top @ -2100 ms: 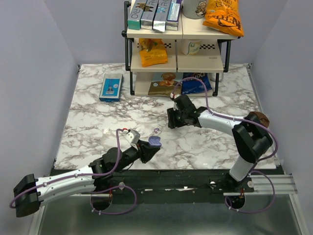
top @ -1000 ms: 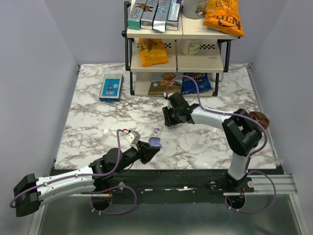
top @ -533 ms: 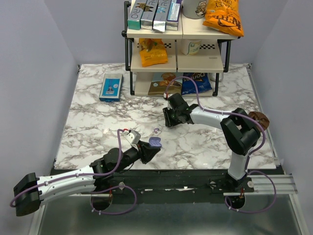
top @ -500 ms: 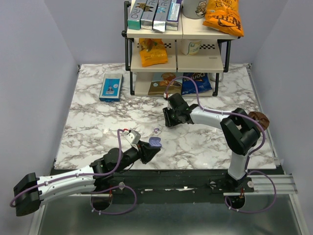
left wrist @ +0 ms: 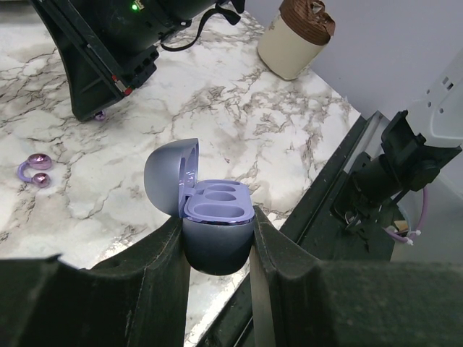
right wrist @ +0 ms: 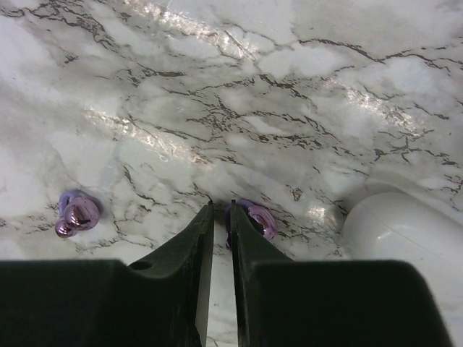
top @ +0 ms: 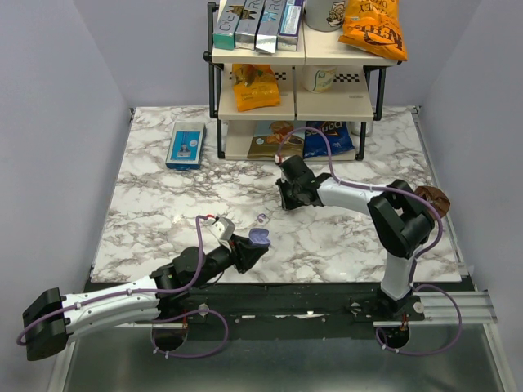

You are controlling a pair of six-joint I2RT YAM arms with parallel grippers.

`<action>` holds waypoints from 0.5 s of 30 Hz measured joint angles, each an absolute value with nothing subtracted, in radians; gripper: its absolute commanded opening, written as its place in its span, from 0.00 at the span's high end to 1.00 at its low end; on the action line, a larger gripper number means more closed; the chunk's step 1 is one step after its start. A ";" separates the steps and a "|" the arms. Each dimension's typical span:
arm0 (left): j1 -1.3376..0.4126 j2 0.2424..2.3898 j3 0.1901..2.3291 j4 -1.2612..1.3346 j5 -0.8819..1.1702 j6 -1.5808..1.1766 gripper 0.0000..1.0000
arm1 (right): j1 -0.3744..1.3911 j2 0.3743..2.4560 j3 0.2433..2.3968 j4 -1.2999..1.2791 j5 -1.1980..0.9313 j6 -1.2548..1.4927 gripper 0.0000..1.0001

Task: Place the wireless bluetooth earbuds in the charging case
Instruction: Pick up the earbud from the center of the board.

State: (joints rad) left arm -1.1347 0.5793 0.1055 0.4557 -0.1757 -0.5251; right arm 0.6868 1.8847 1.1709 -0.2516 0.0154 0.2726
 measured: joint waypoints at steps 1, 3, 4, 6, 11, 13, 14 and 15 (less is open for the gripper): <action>-1.135 0.579 0.105 0.456 -0.176 -0.525 1.00 | 0.687 1.882 1.165 -0.247 0.019 0.271 0.85; -1.135 0.579 0.105 0.456 -0.176 -0.525 1.00 | 0.687 1.874 1.152 -0.234 0.026 0.269 0.88; -1.135 0.579 0.105 0.458 -0.176 -0.525 1.00 | 0.687 1.871 1.144 -0.227 0.029 0.269 0.92; -1.135 0.582 0.104 0.463 -0.176 -0.525 1.00 | 0.687 1.863 1.127 -0.211 0.033 0.268 0.99; -1.135 0.588 0.104 0.469 -0.176 -0.525 1.00 | 0.687 1.840 1.087 -0.175 0.037 0.269 0.99; -1.135 0.588 0.104 0.470 -0.176 -0.525 1.00 | 0.687 1.831 1.072 -0.163 0.036 0.268 0.99; -1.135 0.588 0.104 0.470 -0.176 -0.525 1.00 | 0.687 1.822 1.060 -0.153 0.035 0.268 0.99; -1.135 0.588 0.104 0.470 -0.176 -0.525 1.00 | 0.687 1.810 1.042 -0.144 0.033 0.268 0.99</action>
